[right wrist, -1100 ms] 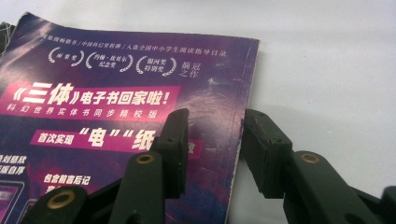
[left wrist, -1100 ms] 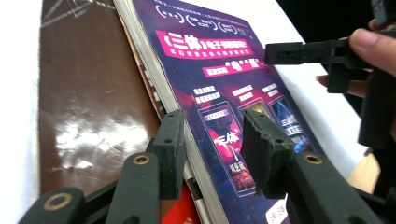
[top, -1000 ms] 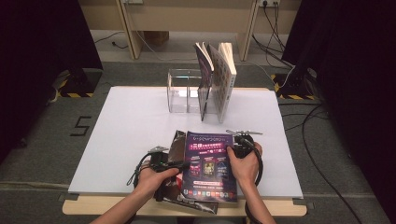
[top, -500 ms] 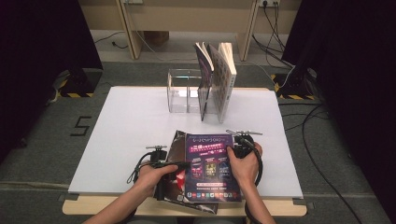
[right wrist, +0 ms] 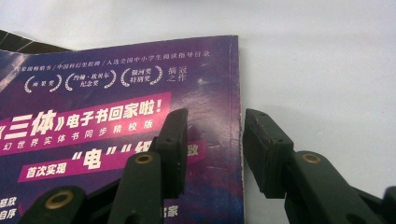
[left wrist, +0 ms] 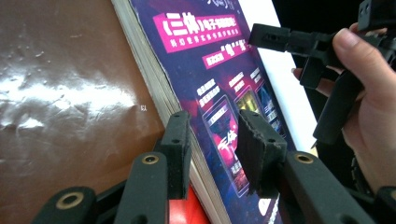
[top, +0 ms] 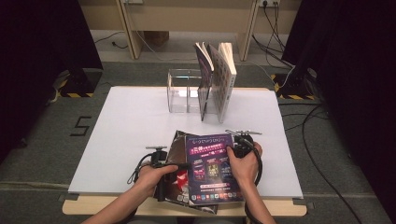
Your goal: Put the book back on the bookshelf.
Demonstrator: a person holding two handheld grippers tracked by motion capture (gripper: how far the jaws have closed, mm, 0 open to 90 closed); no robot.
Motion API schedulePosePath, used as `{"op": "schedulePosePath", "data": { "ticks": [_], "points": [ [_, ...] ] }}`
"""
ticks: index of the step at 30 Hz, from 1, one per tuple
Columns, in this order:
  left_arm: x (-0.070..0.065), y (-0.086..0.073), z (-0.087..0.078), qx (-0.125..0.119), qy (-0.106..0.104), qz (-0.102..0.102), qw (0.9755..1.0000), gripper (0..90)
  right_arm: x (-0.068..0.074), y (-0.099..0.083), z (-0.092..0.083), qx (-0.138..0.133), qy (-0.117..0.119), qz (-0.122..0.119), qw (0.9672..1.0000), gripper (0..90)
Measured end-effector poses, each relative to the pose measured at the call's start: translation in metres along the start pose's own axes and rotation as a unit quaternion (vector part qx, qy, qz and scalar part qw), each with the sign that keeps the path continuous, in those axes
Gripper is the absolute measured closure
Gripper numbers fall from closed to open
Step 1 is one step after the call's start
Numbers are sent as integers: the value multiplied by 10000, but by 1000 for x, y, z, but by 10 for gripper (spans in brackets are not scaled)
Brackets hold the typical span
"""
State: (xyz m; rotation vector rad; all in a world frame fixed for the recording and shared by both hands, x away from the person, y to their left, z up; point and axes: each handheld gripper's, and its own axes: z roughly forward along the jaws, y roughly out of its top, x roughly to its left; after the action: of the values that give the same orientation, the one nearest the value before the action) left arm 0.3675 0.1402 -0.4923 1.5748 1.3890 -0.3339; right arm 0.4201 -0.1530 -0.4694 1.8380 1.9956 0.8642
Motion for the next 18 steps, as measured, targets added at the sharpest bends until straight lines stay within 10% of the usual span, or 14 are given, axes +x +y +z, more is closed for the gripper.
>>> {"op": "schedulePosePath", "data": {
  "ticks": [6, 18],
  "points": [
    [-3, 5, 1, -199, -187, -171, 9995, 691, 0, 1, 0, -6, -44, 2, 10000, 609],
    [0, -3, 2, -92, 151, -143, 9997, 637, -1, 0, 0, -17, -19, 6, 10000, 609]
  ]
}}
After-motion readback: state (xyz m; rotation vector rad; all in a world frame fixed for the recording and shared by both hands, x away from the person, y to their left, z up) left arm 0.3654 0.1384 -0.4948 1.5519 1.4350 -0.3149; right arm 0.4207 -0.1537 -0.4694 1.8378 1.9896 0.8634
